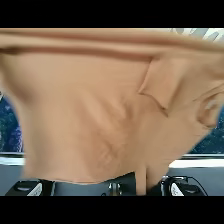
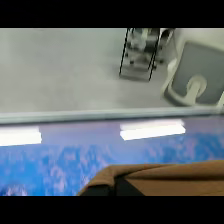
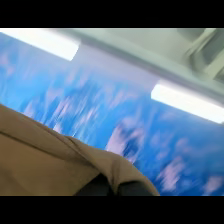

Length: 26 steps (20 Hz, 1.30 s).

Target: Fold the shirts.

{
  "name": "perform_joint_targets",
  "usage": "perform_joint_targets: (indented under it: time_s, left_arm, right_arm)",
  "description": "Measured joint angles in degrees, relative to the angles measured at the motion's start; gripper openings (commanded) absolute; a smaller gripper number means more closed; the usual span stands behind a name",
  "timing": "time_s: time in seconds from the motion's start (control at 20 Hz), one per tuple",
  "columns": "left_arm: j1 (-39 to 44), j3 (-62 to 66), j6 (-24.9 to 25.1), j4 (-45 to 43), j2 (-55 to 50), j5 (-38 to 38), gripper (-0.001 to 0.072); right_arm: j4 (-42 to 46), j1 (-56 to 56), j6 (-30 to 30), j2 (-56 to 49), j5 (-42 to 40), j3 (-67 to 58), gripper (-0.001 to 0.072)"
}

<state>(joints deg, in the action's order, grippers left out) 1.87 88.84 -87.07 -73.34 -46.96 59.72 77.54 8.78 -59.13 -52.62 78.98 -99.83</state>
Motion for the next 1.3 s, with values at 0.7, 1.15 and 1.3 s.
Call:
perform_joint_targets:
  time_s: [0.7, 1.15, 1.3]
  left_arm:
    - [-0.02, -9.81, -2.23, 0.68, -42.80, 0.74, 0.0588]
    - [-10.91, -21.49, 2.54, 2.73, -38.01, 18.58, 0.0537]
    - [-14.34, -32.87, 5.51, 4.76, -33.00, 16.85, 0.0536]
  right_arm:
    - [-11.89, -6.51, -3.91, -41.72, -22.51, 9.09, 0.0553]
    - [-11.21, 8.94, 4.04, -38.82, -3.98, 6.71, 0.0484]
    - [-9.99, 14.08, 6.32, -38.58, 5.07, 8.44, 0.0483]
